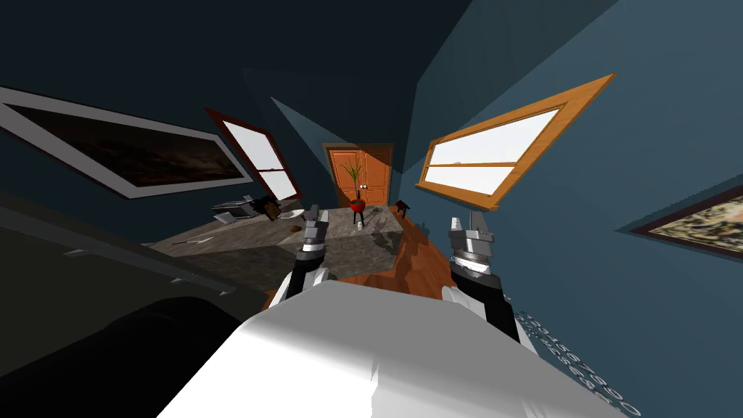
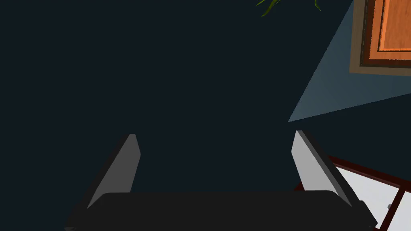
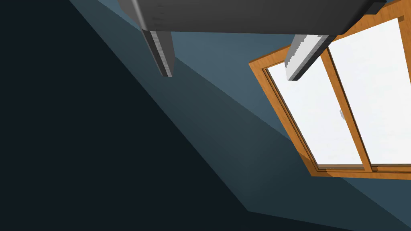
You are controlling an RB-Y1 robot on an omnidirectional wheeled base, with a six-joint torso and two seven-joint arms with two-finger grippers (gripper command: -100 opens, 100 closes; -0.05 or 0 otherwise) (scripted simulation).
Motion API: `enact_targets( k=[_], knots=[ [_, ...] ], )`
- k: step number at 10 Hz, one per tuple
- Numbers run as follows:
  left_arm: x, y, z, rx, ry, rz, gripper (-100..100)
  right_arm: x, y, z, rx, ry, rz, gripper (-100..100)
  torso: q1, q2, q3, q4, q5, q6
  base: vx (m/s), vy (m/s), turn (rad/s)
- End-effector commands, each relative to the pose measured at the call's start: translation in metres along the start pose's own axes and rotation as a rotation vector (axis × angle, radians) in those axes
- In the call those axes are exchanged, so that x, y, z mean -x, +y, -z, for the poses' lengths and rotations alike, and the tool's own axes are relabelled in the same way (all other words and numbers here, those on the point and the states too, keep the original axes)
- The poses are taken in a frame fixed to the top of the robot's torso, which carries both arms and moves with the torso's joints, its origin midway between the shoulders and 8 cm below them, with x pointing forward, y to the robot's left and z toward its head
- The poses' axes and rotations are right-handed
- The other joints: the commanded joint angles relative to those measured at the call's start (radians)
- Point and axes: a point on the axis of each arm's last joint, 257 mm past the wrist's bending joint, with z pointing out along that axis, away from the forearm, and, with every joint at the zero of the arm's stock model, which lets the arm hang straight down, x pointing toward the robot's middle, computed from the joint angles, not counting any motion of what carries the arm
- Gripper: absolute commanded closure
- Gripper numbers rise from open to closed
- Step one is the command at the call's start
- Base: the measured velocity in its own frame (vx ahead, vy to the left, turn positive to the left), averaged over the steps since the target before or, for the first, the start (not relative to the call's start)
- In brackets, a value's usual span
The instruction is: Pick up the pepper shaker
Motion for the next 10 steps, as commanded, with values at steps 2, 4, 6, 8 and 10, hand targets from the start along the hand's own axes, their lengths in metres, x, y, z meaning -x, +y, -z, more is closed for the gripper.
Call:
enact_targets(
  k=[2,4,6,8,10],
  knots=[
    [-0.015,0.018,0.005,0.031,0.075,-0.06,-100,0.0,0.0,0.0,0.0,0.0,0.0,0,0.0,-0.001,-0.001,0.0,0.0,0.0,0.036,-0.014,0.011],
    [-0.023,0.033,0.01,0.058,0.111,-0.098,-100,0.0,0.0,0.0,0.0,0.0,0.0,0,-0.001,-0.004,-0.002,-0.001,0.0,0.0,0.066,-0.021,0.014],
    [-0.035,0.058,0.02,0.105,0.16,-0.161,-100,0.0,0.0,0.0,0.0,0.0,0.0,0,-0.001,-0.006,-0.003,-0.001,0.0,0.0,0.083,-0.017,0.017],
    [-0.043,0.075,0.027,0.138,0.191,-0.204,-100,0.0,0.0,0.0,0.0,0.0,0.0,0,-0.002,-0.005,-0.003,-0.001,0.0,0.0,0.069,-0.032,0.011],
    [-0.05,0.092,0.035,0.17,0.222,-0.245,-100,0.0,0.0,0.0,0.0,0.0,0.0,0,-0.001,-0.005,-0.003,-0.001,0.0,0.0,0.059,-0.017,0.014]
  ],
)
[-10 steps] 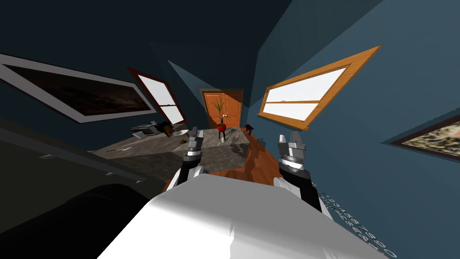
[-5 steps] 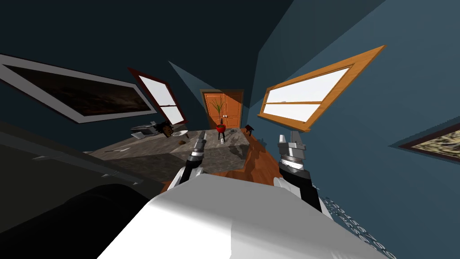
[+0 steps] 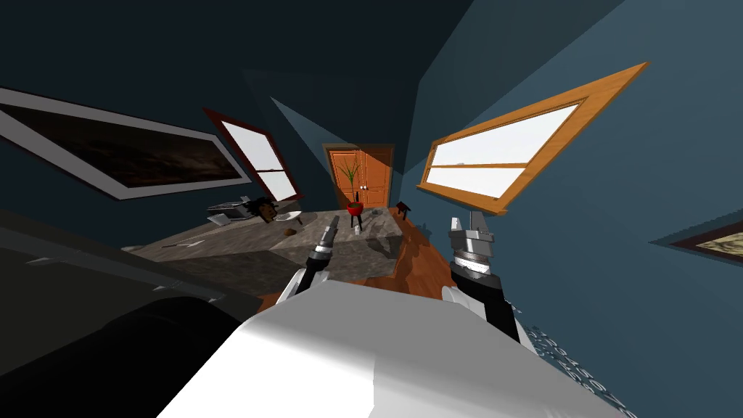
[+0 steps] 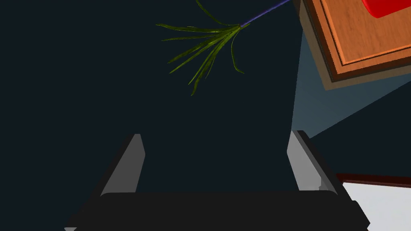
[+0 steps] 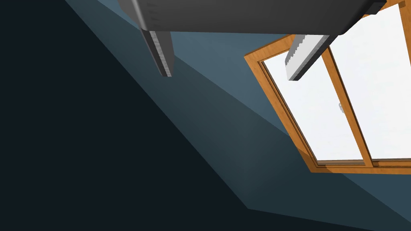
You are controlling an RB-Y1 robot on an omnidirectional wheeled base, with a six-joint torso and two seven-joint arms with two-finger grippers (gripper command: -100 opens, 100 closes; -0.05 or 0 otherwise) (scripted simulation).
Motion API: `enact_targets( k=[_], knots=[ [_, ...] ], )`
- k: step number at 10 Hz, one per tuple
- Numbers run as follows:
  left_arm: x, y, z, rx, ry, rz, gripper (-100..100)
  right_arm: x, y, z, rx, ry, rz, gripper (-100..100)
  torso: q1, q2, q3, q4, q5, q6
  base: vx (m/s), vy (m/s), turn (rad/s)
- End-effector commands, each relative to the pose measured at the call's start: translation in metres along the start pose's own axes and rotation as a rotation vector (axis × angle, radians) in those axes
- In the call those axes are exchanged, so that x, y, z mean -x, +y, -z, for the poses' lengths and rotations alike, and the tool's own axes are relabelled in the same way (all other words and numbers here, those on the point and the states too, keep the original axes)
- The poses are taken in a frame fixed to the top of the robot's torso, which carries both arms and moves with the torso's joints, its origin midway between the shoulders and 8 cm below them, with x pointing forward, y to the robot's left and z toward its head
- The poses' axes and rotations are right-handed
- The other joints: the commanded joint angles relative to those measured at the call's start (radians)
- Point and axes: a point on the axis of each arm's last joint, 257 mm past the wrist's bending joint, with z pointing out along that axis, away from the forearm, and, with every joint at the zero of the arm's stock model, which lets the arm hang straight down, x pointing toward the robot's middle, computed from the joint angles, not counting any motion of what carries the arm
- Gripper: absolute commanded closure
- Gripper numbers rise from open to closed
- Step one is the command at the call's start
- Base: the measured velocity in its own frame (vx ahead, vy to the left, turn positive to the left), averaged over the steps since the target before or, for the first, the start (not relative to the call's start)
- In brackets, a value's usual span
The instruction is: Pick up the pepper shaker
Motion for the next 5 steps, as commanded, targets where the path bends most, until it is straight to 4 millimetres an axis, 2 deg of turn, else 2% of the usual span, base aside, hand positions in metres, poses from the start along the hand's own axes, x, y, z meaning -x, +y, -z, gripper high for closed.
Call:
enact_targets(
  k=[1,5],
  knots=[
    [-0.011,0.014,0.004,0.027,0.027,-0.034,-100,0.0,0.0,0.0,0.0,0.0,0.0,0,0.0,0.0,0.0,0.0,0.0,0.0,0.07,-0.014,0.011],
    [-0.042,0.054,0.017,0.104,0.121,-0.143,-100,0.0,0.0,0.0,0.0,0.0,0.0,0,0.0,-0.001,-0.001,0.0,0.0,0.0,0.076,-0.021,0.016]
  ],
)
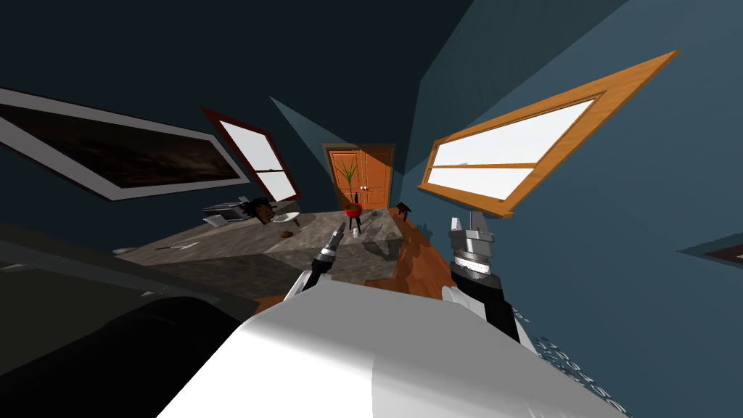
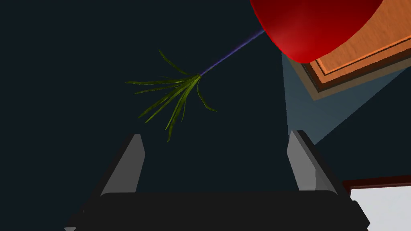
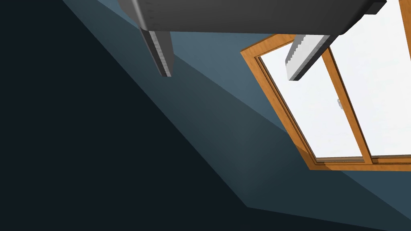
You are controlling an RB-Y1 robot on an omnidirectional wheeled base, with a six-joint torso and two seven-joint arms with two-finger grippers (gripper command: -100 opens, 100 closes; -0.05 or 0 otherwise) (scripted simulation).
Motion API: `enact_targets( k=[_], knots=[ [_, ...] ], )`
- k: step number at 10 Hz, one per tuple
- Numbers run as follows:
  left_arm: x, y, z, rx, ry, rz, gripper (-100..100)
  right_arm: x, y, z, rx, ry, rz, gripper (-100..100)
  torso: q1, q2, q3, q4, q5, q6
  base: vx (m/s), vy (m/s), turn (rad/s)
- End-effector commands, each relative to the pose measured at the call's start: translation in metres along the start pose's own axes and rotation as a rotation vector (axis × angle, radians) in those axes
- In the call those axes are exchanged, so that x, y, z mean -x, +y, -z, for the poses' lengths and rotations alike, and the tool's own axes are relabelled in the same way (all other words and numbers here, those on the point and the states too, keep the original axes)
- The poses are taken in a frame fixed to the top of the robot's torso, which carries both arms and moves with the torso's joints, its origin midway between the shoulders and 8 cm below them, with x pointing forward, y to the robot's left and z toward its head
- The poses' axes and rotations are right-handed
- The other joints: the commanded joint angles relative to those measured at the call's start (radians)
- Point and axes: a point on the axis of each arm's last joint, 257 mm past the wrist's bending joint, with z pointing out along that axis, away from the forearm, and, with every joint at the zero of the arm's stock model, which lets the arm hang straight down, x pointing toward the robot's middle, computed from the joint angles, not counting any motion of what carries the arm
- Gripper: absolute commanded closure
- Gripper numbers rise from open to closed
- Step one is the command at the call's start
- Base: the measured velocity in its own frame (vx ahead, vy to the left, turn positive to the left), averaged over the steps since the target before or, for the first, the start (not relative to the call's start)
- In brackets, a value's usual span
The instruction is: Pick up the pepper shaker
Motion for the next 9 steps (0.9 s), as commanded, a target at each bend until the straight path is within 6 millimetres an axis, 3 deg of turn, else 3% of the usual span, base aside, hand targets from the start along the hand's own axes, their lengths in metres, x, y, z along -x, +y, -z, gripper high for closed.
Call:
enact_targets(
  k=[1,3,9],
  knots=[
    [-0.009,0.015,0.001,0.025,0.034,-0.04,-100,0.0,0.0,0.0,0.0,0.0,0.0,0,0.0,0.0,0.0,0.0,0.0,0.0,0.072,-0.027,0.015],
    [-0.032,0.038,0.009,0.064,0.103,-0.116,-100,0.0,0.0,0.0,0.0,0.0,0.0,0,0.001,0.0,0.0,0.0,0.0,0.0,0.085,-0.022,0.018],
    [-0.062,0.073,0.025,0.112,0.213,-0.234,-100,0.0,0.0,0.0,0.0,0.0,0.0,0,0.0,0.002,0.001,0.0,0.0,0.0,0.054,-0.023,0.009]
  ],
)
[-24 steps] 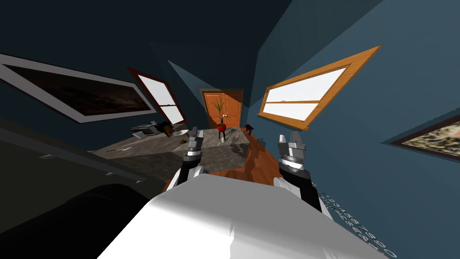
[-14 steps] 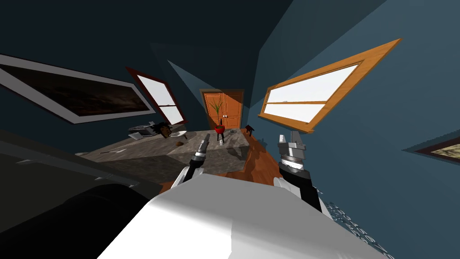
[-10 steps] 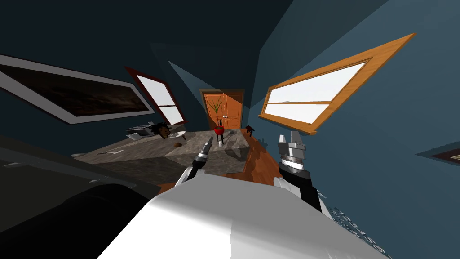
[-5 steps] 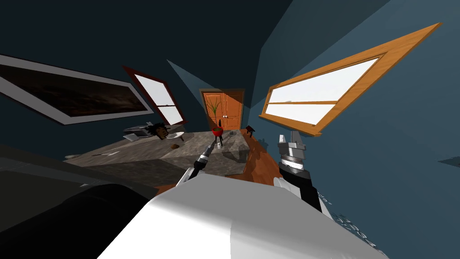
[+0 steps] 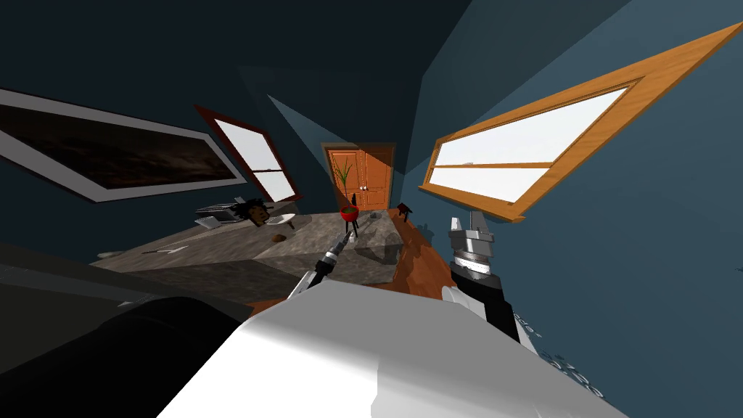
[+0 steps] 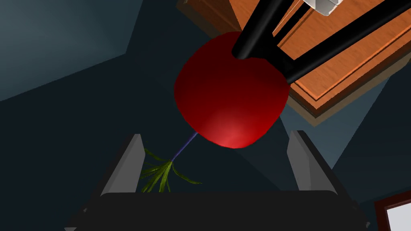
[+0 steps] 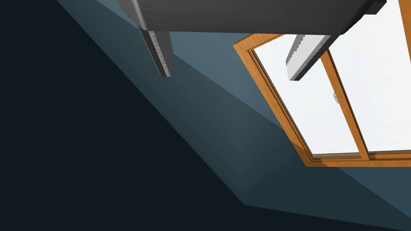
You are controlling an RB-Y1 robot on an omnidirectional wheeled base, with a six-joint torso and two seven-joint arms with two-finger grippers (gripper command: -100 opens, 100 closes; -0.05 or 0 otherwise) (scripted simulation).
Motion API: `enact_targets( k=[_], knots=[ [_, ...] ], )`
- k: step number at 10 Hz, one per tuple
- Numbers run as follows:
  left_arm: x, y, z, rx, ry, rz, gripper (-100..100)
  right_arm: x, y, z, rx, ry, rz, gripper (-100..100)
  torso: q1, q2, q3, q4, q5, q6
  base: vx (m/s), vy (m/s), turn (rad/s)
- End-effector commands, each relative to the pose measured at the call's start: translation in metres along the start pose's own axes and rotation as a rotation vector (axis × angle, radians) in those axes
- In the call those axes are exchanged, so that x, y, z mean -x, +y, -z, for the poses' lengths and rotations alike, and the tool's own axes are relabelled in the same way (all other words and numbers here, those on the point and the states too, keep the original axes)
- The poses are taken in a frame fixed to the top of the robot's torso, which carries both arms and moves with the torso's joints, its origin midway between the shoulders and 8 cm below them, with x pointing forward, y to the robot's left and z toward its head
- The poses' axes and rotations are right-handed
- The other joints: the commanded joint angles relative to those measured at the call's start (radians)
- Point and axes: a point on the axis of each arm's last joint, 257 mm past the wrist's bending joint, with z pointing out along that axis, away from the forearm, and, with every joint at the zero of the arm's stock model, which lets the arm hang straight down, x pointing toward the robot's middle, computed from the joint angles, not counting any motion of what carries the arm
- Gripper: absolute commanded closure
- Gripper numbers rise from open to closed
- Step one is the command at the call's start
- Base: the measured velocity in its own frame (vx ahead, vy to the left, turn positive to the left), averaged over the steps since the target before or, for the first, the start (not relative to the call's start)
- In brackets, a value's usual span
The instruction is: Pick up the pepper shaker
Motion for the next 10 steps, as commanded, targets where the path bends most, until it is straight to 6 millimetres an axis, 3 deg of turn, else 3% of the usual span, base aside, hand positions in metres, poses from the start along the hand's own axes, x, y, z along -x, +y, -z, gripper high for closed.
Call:
enact_targets(
  k=[1,5,9,10],
  knots=[
    [-0.013,0.01,0.004,0.015,0.04,-0.045,-100,0.0,0.0,0.0,0.0,0.0,0.0,0,0.0,0.0,0.0,0.0,0.0,0.0,0.072,-0.024,0.012],
    [-0.053,0.044,0.017,0.058,0.165,-0.18,-100,0.0,0.0,0.0,0.0,0.0,0.0,0,0.0,0.0,0.0,0.0,0.0,0.0,0.065,-0.027,0.014],
    [-0.08,0.07,0.031,0.086,0.255,-0.278,-100,0.0,0.0,0.0,0.0,0.0,0.0,0,0.0,0.0,0.0,0.0,0.0,0.0,0.07,-0.027,0.014],
    [-0.076,0.065,0.028,0.081,0.238,-0.259,-100,0.0,0.0,0.0,0.0,0.0,0.0,0,0.001,0.0,0.0,0.0,0.0,0.0,0.03,-0.002,0.005]
  ],
)
